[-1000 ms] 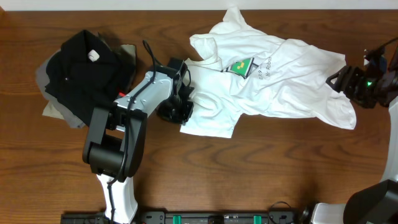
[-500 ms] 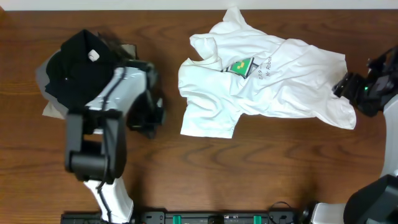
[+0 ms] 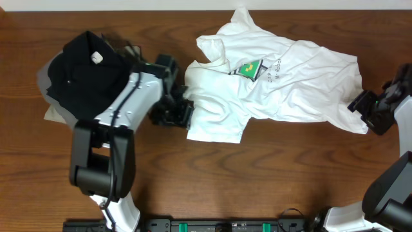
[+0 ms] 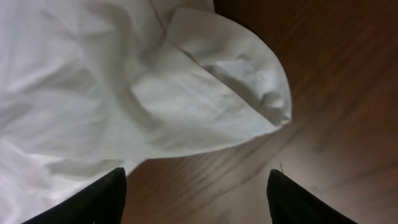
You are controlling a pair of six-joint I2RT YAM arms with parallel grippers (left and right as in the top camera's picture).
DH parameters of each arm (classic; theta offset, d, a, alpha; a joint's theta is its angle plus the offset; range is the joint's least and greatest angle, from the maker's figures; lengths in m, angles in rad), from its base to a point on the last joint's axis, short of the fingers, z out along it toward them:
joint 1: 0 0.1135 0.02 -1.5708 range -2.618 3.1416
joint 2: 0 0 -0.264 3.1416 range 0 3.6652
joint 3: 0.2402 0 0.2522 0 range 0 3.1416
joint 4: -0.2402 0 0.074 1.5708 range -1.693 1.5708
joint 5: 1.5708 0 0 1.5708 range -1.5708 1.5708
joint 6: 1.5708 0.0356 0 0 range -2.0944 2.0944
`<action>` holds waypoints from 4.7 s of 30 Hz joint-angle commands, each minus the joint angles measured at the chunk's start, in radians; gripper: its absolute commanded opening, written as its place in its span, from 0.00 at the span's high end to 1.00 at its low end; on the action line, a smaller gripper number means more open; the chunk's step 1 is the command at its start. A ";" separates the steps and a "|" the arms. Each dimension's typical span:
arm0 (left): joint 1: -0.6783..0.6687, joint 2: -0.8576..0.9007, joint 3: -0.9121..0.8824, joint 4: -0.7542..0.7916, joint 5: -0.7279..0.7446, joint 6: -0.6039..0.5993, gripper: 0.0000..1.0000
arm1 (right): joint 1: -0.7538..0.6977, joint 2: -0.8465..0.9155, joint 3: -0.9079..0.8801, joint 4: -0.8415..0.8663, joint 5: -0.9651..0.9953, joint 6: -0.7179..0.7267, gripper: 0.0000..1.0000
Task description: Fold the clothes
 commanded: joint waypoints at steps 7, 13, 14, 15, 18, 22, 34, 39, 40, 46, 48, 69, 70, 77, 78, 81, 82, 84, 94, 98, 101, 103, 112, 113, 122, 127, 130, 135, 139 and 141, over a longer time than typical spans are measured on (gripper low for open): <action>-0.040 0.140 -0.002 0.101 -0.035 0.024 0.33 | -0.016 -0.006 0.001 0.010 -0.091 -0.019 0.30; -0.052 0.154 -0.002 0.165 -0.031 0.037 0.36 | -0.016 -0.006 0.001 0.014 -0.097 -0.020 0.30; -0.059 0.156 -0.002 0.168 -0.031 0.049 0.38 | -0.016 -0.006 0.001 0.014 -0.097 -0.020 0.30; -0.065 0.158 -0.002 0.172 -0.031 0.058 0.42 | -0.016 -0.006 0.001 0.015 -0.097 -0.019 0.30; -0.093 0.169 -0.002 0.195 -0.045 0.087 0.49 | -0.016 -0.006 0.001 0.018 -0.097 -0.019 0.30; -0.134 0.192 -0.002 0.223 -0.168 0.091 0.71 | -0.016 -0.006 0.001 0.018 -0.122 -0.019 0.30; -0.114 0.131 -0.001 -0.063 -0.319 -0.162 0.94 | -0.016 -0.006 0.001 0.014 -0.134 -0.031 0.31; -0.014 0.011 -0.001 -0.224 -0.334 -0.259 0.94 | -0.016 -0.006 0.001 0.013 -0.134 -0.031 0.31; 0.005 -0.010 -0.001 -0.243 -0.334 -0.260 0.94 | -0.016 -0.006 0.001 0.013 -0.134 -0.031 0.30; 0.065 -0.079 -0.001 -0.296 -0.335 -0.254 0.94 | -0.010 -0.006 -0.003 0.016 -0.133 -0.031 0.28; 0.064 -0.080 -0.001 -0.300 -0.335 -0.243 0.94 | -0.001 -0.006 -0.016 0.037 -0.134 -0.034 0.27; 0.064 -0.080 -0.002 -0.281 -0.335 -0.228 0.94 | 0.105 0.168 -0.267 0.793 -0.248 0.161 0.45; 0.064 -0.080 -0.002 -0.281 -0.335 -0.229 0.94 | 0.105 0.190 -0.267 0.816 -0.283 0.164 0.39; 0.064 -0.080 -0.002 -0.284 -0.335 -0.229 0.94 | 0.103 0.251 -0.267 0.922 -0.293 0.196 0.58; 0.064 -0.080 -0.002 -0.284 -0.335 -0.228 0.94 | 0.103 0.252 -0.267 0.941 -0.294 0.196 0.64; 0.064 -0.080 -0.002 -0.284 -0.335 -0.228 0.94 | 0.100 0.252 -0.267 0.997 -0.295 0.208 0.86; 0.064 -0.080 -0.002 -0.284 -0.335 -0.228 0.94 | 0.097 0.252 -0.267 1.012 -0.295 0.216 0.91; 0.064 -0.080 -0.002 -0.284 -0.335 -0.228 0.94 | 0.083 0.252 -0.267 1.048 -0.298 0.222 0.99; 0.064 -0.080 -0.002 -0.284 -0.335 -0.228 0.94 | -0.017 0.252 -0.248 1.217 -0.458 0.266 0.99; 0.064 -0.080 -0.002 -0.283 -0.335 -0.227 0.94 | -0.032 0.252 -0.248 1.213 -0.563 0.266 0.92; 0.064 -0.080 -0.002 -0.277 -0.335 -0.225 0.94 | -0.019 0.252 -0.248 1.182 -0.719 0.265 0.99; 0.064 -0.080 -0.002 -0.275 -0.335 -0.225 0.94 | -0.005 0.251 -0.248 1.182 -0.782 0.259 0.99; 0.064 -0.080 -0.002 -0.276 -0.335 -0.225 0.94 | -0.017 0.253 -0.248 1.131 -0.540 0.219 0.55; 0.064 -0.080 -0.002 -0.276 -0.335 -0.225 0.94 | -0.018 0.254 -0.248 1.124 -0.510 0.220 0.53; 0.064 -0.080 -0.002 -0.262 -0.335 -0.225 0.94 | 0.023 0.304 -0.248 1.136 -0.348 0.244 0.46; 0.064 -0.080 -0.002 -0.262 -0.335 -0.225 0.94 | 0.060 0.364 -0.248 1.216 -0.329 0.290 0.52; 0.064 -0.080 -0.002 -0.262 -0.335 -0.225 0.94 | 0.081 0.393 -0.248 1.226 -0.283 0.328 0.55; 0.064 -0.080 -0.002 -0.262 -0.335 -0.225 0.94 | 0.107 0.410 -0.245 1.310 -0.238 0.341 0.91; 0.064 -0.080 -0.002 -0.262 -0.335 -0.225 0.94 | 0.095 0.410 -0.199 1.439 -0.296 0.362 0.99; 0.064 -0.080 -0.002 -0.261 -0.335 -0.225 0.94 | 0.079 0.410 -0.148 1.463 -0.332 0.371 0.99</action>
